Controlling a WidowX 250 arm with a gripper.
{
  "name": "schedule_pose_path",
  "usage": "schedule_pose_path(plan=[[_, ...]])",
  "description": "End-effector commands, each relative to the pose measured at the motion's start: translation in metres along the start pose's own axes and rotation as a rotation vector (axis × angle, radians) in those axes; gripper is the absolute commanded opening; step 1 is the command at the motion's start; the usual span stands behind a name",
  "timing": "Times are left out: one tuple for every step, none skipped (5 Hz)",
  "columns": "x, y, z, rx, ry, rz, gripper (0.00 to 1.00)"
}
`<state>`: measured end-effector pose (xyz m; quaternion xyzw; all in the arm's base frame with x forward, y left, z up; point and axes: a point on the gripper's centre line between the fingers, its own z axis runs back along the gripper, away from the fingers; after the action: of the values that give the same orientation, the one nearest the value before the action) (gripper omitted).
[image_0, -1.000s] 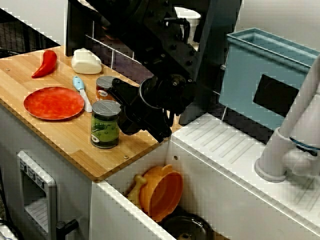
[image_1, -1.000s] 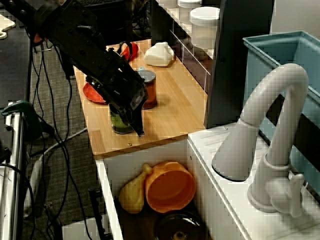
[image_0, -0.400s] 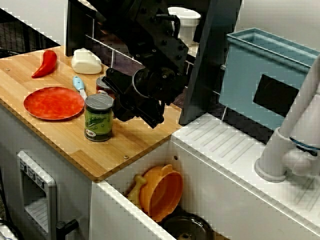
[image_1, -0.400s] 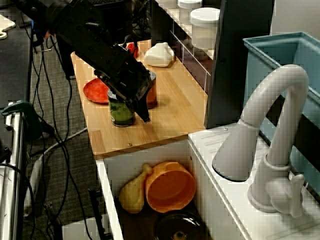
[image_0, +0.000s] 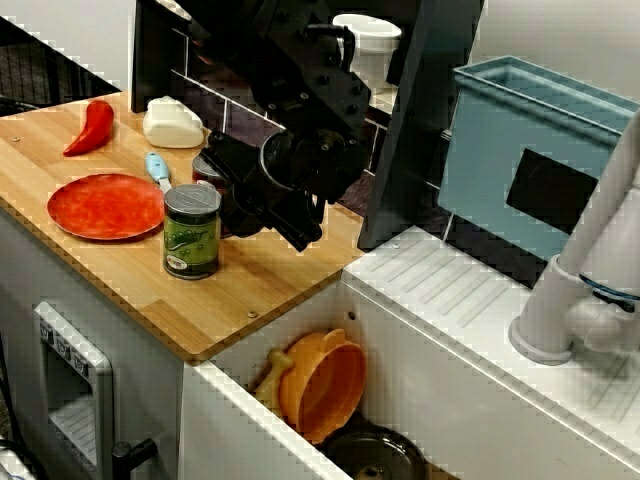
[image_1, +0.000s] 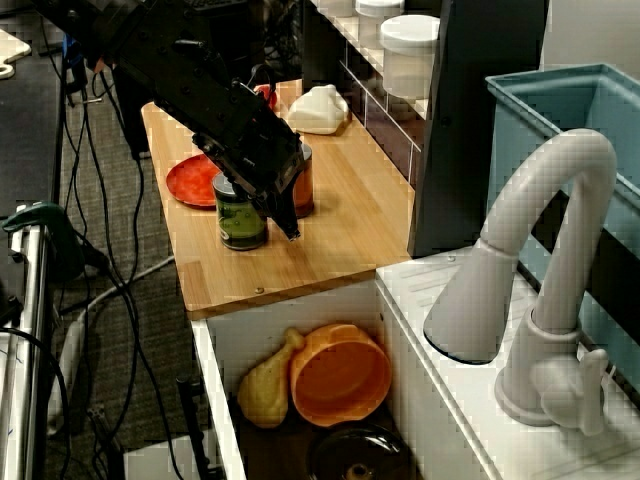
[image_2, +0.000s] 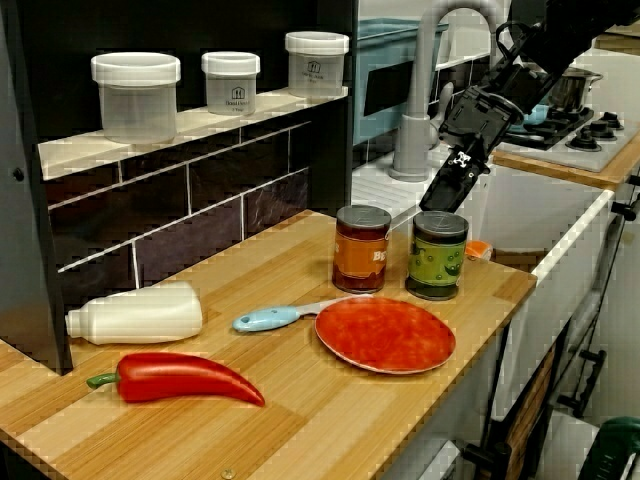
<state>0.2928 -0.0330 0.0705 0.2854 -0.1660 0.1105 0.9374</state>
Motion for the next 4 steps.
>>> schedule_pose_path(plan=[[0.001,0.006,0.014,-0.035,-0.018,0.002,0.0],[-0.013,0.007,0.018,-0.045,-0.027,-0.011,0.0],[-0.02,0.008,0.019,-0.048,-0.032,-0.015,0.0],[-0.022,0.011,0.015,-0.044,-0.035,-0.005,0.0]])
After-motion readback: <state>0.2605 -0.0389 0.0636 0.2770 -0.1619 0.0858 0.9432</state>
